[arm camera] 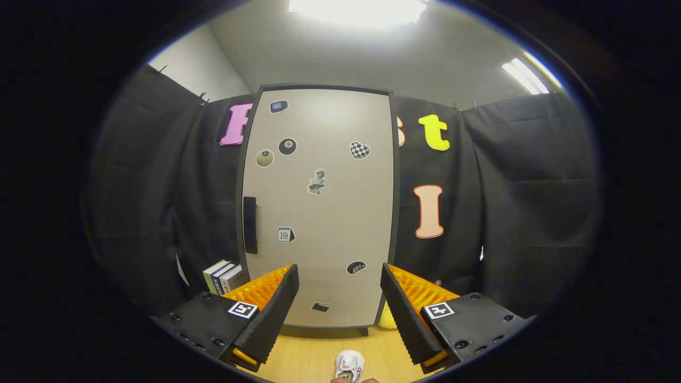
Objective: Open the shoe cabinet door, grab the shoes and put them into the shoe cabinet, then close the shoe cabinet door.
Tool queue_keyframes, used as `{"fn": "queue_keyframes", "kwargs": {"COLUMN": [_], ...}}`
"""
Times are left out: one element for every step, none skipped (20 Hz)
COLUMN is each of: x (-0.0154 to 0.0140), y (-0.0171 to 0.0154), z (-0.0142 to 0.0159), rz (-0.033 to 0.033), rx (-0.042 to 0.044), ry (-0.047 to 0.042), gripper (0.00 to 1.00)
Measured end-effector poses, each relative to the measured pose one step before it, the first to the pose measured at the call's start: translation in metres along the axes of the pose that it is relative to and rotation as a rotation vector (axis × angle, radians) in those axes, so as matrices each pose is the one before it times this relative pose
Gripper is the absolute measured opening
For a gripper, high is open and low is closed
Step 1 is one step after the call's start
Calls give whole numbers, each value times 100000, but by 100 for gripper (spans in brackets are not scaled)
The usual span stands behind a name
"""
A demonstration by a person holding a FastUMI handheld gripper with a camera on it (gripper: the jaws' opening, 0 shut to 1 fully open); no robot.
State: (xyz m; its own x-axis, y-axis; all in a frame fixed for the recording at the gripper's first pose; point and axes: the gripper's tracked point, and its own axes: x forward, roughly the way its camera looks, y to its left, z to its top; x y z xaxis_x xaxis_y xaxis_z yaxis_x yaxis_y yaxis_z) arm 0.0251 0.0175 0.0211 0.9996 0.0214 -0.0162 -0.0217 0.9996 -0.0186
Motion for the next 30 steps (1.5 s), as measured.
{"fn": "queue_keyframes", "kwargs": {"x": [416, 407, 495, 382, 517, 484, 602, 550, 694, 850, 1029, 1130, 1292, 1388, 1304, 1302, 1151, 1189, 1120, 1059, 1016, 1024, 842, 656, 630, 496, 407, 281, 253, 89], "y": [242, 390, 447, 325, 432, 492, 662, 766, 658, 596, 582, 735, 972, 834, 690, 834, 747, 883, 774, 750, 536, 661, 577, 434, 273, 299, 269, 17, -199, -1], "z": [202, 244, 337, 219, 364, 299, 397, 343, 269, 127, 197, 142, 103, 36, 84, -77, -247, -344, -320, -284, -229, -447, -412, -454, -357, -222, 7, 96, 118, -58], "rz": [67, 515, 903, 478, 525, 610, 1280, 1361, 1255, 1176, 1074, 1517, 3013, 2187, 1874, 1885, 1997, 2396, 2025, 1720, 819, 1136, 844, 463, -93, -66, 155, -1269, -1901, -694], "rx": [-534, -703, -472, -178, 104, 725, 1458, 1440, 918, 70, -729, -1180, -1336, -1156, -507, -112, 40, 370, 824, 739, 841, 811, 650, 117, -96, -91, -101, -90, 211, 435], "ry": [27, -142, -117, -68, -476, -420, -516, -502, -174, -95, -255, -104, 448, 572, 620, 1075, 1323, 1756, 1841, 2005, 1444, 1658, 1702, 1660, 1340, 666, -164, -783, -465, 336], "gripper": [97, 97, 97, 97, 97, 98, 97, 97, 97, 97, 97, 97, 97, 97, 97, 97, 97, 97, 97, 97, 97, 97, 97, 97, 97, 97, 95, 92, 89, 82]}}
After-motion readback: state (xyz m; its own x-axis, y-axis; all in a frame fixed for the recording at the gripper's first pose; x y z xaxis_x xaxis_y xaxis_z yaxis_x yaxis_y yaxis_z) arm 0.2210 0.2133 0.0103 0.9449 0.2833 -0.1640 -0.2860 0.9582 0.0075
